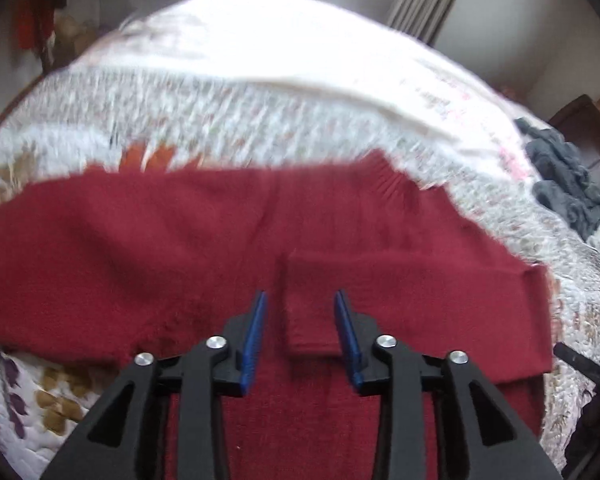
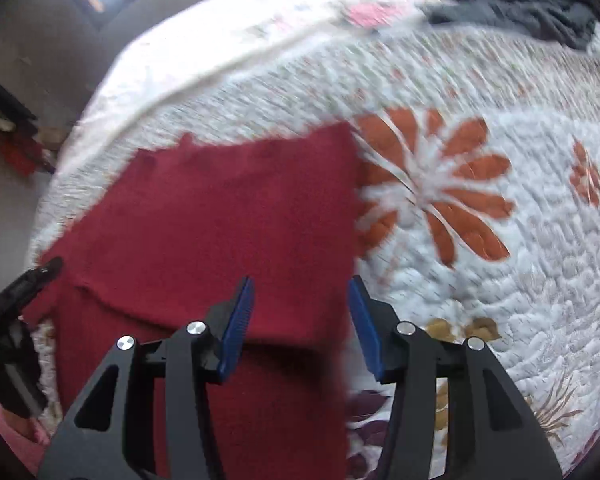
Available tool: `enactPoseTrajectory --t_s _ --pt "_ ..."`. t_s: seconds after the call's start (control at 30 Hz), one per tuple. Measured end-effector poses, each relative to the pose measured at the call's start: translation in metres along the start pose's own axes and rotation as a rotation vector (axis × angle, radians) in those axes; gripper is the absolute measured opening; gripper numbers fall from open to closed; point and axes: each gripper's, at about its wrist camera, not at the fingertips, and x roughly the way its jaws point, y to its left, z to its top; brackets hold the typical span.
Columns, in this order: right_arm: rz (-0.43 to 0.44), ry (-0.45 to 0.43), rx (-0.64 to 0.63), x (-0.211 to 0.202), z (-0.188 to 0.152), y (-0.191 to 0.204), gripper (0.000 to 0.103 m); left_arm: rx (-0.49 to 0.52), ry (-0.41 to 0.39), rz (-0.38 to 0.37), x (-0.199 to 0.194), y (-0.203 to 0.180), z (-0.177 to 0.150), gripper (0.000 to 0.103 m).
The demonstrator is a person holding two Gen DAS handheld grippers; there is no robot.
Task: Fold small clothes
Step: 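Lay the sleeve on the body and open the right gripper while the left gripper pinches the other cuff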
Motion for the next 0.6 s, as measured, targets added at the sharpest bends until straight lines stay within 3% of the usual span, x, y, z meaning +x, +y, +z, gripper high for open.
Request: enactPoseTrajectory --t_s 0.1,0.17,0.33,0.6 --pt "0.072 0.031 -0.037 0.003 0.003 0.027 0.049 0.030 0.030 -0.073 0.001 -0.024 0.001 0.039" --pt "0.075 0.075 -0.063 0.017 0.002 0.042 0.048 0.034 0.084 -0.103 0.016 -0.037 -0.002 0.039" --pt "0.030 0.176 -0.044 0.063 -0.007 0.043 0.048 0.046 0.189 -0.053 0.059 -0.037 -0.019 0.039" --pt "0.010 0.174 -0.058 0.082 -0.027 0.040 0.051 0.090 0.169 -0.038 0.070 -0.034 -0.035 0.038"
